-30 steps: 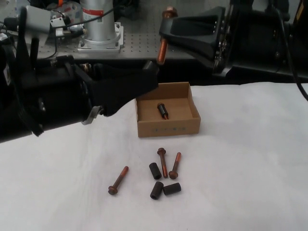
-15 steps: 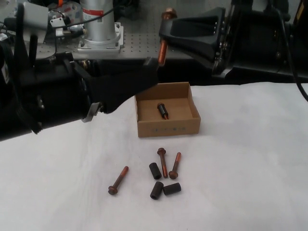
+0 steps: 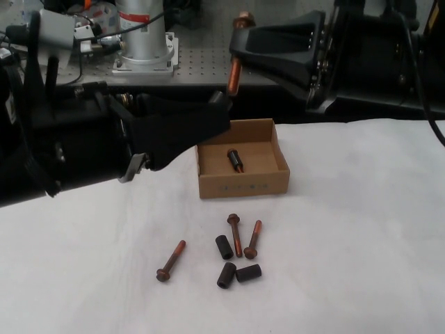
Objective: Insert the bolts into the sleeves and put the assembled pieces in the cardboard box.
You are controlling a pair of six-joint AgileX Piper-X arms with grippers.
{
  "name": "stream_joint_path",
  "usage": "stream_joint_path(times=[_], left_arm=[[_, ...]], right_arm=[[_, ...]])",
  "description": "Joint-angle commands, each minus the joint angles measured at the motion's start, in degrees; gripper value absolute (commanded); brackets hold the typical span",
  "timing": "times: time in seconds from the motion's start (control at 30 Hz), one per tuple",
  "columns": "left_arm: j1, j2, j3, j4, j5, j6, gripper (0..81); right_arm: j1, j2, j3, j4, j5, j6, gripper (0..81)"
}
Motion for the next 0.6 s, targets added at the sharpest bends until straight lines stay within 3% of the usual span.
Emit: stream_joint_path(times=[0.0,0.57], left_arm=[[0.19,-0.25,-0.29,-0.85,-0.04,-0.44,0.6],[0.19,-0.25,-0.29,-2.43,-1.2,-1.14,0.6]], right_arm=[[0.31,-0.04,-0.23,-1.0,-0.97,0.06,2.5],[1.94,-0.18,-0.23,-2.01,2.85,-0.22,2.5]])
